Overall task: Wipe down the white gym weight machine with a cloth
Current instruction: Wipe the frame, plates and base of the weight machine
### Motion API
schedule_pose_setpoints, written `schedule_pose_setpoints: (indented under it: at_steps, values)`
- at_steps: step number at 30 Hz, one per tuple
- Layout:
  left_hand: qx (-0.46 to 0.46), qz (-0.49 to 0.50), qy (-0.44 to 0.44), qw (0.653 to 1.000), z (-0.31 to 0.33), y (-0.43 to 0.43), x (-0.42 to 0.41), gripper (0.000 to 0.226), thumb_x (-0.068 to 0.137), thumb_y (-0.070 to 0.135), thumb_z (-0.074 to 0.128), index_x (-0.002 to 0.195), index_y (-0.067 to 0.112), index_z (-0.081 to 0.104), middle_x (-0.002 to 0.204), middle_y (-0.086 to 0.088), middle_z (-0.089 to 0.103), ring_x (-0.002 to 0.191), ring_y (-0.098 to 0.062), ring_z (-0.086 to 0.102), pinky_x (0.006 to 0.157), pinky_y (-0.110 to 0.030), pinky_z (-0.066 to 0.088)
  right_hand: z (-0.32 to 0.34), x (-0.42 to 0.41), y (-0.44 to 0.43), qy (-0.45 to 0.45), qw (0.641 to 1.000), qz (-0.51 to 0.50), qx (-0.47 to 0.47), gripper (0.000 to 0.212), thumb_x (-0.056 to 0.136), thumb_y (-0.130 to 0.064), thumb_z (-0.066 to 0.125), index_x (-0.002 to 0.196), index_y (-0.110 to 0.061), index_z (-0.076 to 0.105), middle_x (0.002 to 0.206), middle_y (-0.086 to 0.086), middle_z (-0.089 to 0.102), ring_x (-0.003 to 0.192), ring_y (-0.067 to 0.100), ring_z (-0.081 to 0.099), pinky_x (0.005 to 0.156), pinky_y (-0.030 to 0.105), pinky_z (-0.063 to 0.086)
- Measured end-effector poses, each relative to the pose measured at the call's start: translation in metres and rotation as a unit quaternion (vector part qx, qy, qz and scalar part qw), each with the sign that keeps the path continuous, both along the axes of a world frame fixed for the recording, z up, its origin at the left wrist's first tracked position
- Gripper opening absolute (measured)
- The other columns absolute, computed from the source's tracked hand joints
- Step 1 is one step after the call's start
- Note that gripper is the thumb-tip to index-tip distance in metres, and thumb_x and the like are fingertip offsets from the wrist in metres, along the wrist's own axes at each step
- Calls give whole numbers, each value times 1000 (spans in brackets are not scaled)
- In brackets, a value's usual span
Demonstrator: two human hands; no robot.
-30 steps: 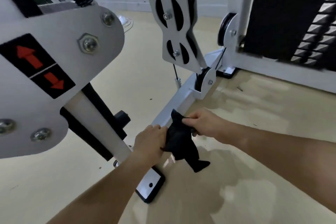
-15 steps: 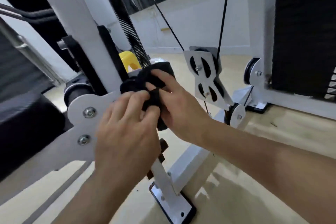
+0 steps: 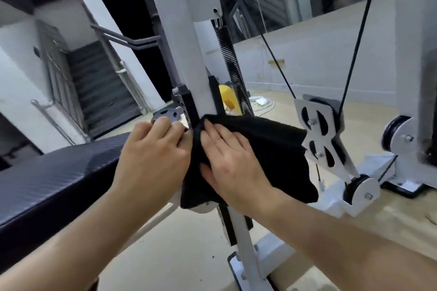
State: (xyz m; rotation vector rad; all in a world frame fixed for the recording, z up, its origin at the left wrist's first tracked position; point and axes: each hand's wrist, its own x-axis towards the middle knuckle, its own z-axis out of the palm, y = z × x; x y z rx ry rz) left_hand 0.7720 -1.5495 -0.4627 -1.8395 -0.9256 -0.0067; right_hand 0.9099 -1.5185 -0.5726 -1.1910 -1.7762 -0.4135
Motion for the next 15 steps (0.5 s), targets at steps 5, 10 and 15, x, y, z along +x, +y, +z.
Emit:
schedule_pose_setpoints:
  at_steps: [5, 10, 15]
  values:
    - [-29, 103, 17, 994, 18, -19, -49, 63, 78, 40, 67, 130, 8, 54, 113, -15, 63, 99, -36, 59, 88, -48, 43, -15, -5, 13, 55, 992, 6, 115, 33, 98, -19, 53, 126, -6, 62, 134, 9, 60, 119, 26, 58, 103, 40, 42]
    - [-125, 138, -23, 982, 21, 5, -52, 90, 76, 63, 55, 148, 27, 14, 132, 2, 43, 116, -18, 50, 83, -31, 50, -8, -33, 19, 55, 964, 110, 237, 28, 100, -4, 47, 122, -3, 64, 129, 13, 63, 117, 29, 58, 103, 39, 44]
    - [-138, 92, -43, 985, 24, 19, -53, 62, 74, 61, 58, 126, 31, 42, 110, 11, 48, 98, -13, 58, 63, -27, 43, -18, -52, 22, -34, 972, 122, 197, 36, 99, -5, 38, 131, -5, 55, 141, 11, 53, 132, 26, 45, 112, 37, 30]
